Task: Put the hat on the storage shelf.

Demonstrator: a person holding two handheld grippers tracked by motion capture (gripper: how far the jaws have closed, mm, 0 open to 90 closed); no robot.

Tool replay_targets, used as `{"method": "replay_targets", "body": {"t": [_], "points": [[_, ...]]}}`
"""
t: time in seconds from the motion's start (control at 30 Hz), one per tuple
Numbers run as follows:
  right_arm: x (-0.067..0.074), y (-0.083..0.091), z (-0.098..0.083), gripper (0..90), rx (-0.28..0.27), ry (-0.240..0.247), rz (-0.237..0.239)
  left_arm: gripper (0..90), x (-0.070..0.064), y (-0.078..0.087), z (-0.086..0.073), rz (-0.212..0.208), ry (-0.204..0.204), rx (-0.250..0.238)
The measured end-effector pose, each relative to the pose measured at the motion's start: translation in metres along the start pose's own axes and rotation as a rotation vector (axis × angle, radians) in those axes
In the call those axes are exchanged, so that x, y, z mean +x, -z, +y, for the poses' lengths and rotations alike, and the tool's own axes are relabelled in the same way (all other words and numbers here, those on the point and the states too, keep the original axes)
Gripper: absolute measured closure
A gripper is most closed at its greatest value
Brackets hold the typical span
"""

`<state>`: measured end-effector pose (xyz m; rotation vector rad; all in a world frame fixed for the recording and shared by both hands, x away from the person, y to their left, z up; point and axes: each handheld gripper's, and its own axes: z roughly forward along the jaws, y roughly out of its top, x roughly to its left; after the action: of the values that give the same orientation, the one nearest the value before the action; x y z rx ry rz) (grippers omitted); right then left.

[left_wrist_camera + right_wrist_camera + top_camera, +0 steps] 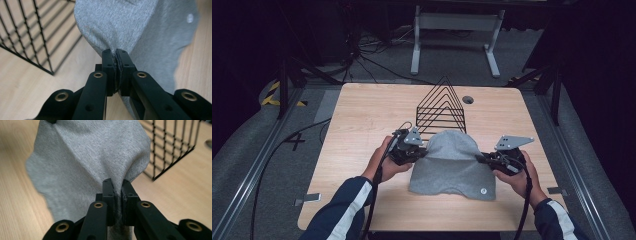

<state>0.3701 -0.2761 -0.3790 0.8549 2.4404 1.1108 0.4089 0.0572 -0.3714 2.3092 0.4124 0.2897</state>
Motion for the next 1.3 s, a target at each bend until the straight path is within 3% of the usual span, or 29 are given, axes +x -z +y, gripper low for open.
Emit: {"method": "replay_targets", "body": {"t": [0.13, 0.2, 0.23, 0.27, 0.3, 0.43, 0.53, 0.7, 0.83, 1.07, 1.27, 1.3], "points": [[-0.004, 0.014, 0.021, 84.5, -0.039, 0.029, -0.028, 86.4, 0.006, 0.017, 0.019, 0.033, -0.024, -0.038], [-0.008, 0.024, 0.041, 84.5, -0.065, 0.057, -0.054, 86.4, 0.012, 0.031, 0.034, 0.062, -0.035, -0.07], [-0.009, 0.028, 0.048, 84.5, -0.079, 0.066, -0.064, 86.5, 0.012, 0.031, 0.034, 0.062, -0.035, -0.07], [-0.011, 0.032, 0.054, 84.5, -0.091, 0.073, -0.072, 86.4, 0.017, 0.041, 0.045, 0.081, -0.048, -0.08], [-0.011, 0.032, 0.054, 84.5, -0.091, 0.073, -0.072, 86.4, 0.017, 0.041, 0.045, 0.081, -0.048, -0.08], [-0.018, 0.048, 0.082, 84.5, -0.146, 0.095, -0.099, 86.5, 0.027, 0.062, 0.066, 0.118, -0.061, -0.127], [-0.023, 0.057, 0.108, 84.5, -0.176, 0.12, -0.133, 86.6, 0.039, 0.077, 0.086, 0.154, -0.066, -0.157], [-0.035, 0.071, 0.146, 84.6, -0.237, 0.113, -0.161, 86.6, 0.059, 0.097, 0.112, 0.201, -0.055, -0.193], [-0.045, 0.071, 0.167, 84.6, -0.252, 0.132, -0.199, 86.7, 0.073, 0.104, 0.126, 0.231, -0.041, -0.205], [-0.066, 0.057, 0.19, 84.6, -0.269, 0.111, -0.237, 86.7, 0.097, 0.1, 0.141, 0.283, -0.016, -0.204], [-0.078, 0.05, 0.2, 84.8, -0.285, 0.087, -0.232, 86.7, 0.11, 0.092, 0.149, 0.282, 0.009, -0.213], [-0.079, 0.048, 0.201, 84.7, -0.283, 0.09, -0.234, 86.7, 0.111, 0.091, 0.15, 0.298, 0.005, -0.205]]}}
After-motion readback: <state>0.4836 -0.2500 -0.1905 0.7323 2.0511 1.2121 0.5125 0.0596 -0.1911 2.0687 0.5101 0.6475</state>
